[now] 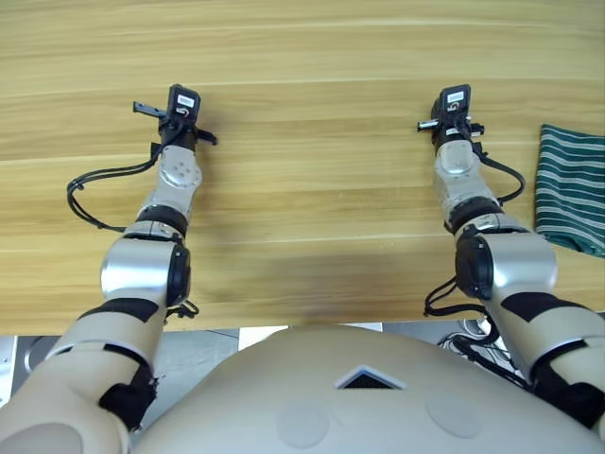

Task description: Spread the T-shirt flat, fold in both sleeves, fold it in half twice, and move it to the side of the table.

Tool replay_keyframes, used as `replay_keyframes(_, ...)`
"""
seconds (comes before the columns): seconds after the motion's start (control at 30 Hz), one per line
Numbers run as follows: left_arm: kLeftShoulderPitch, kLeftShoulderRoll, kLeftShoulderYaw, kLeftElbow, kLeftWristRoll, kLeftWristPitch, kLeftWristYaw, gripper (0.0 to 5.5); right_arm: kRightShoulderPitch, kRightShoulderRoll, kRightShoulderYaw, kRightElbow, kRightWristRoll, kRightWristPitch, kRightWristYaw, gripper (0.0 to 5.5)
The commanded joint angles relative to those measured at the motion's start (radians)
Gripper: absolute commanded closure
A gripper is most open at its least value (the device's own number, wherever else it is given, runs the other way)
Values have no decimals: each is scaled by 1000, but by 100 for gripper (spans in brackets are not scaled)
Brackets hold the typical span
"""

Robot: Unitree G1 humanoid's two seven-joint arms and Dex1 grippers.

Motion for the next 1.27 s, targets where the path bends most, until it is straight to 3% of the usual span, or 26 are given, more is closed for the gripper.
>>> replay_keyframes(0.03, 49, -28, -21, 35, 27, 35, -24, 550, 58, -5, -2, 32, -8, 23, -5, 483)
replay_keyframes(0.13, 51, -30, -16, 35, 20, 32, -29, 550, 61, -5, 0, 30, -17, 12, -10, 545)
replay_keyframes(0.33, 46, -41, 21, 35, -24, 39, -59, 550, 62, -4, -10, 27, -14, -10, -25, 548)
replay_keyframes(0.43, 44, -42, 39, 34, -48, 32, -111, 526, 60, -4, -17, 25, -7, -22, -15, 507)
replay_keyframes(0.57, 47, -42, 50, 33, -60, 23, -148, 447, 56, -4, -4, 26, -25, -29, -26, 426)
replay_keyframes(1.27, 31, -51, 39, 34, -33, 33, -138, 142, 63, -18, 29, 30, -62, -25, -69, 94)
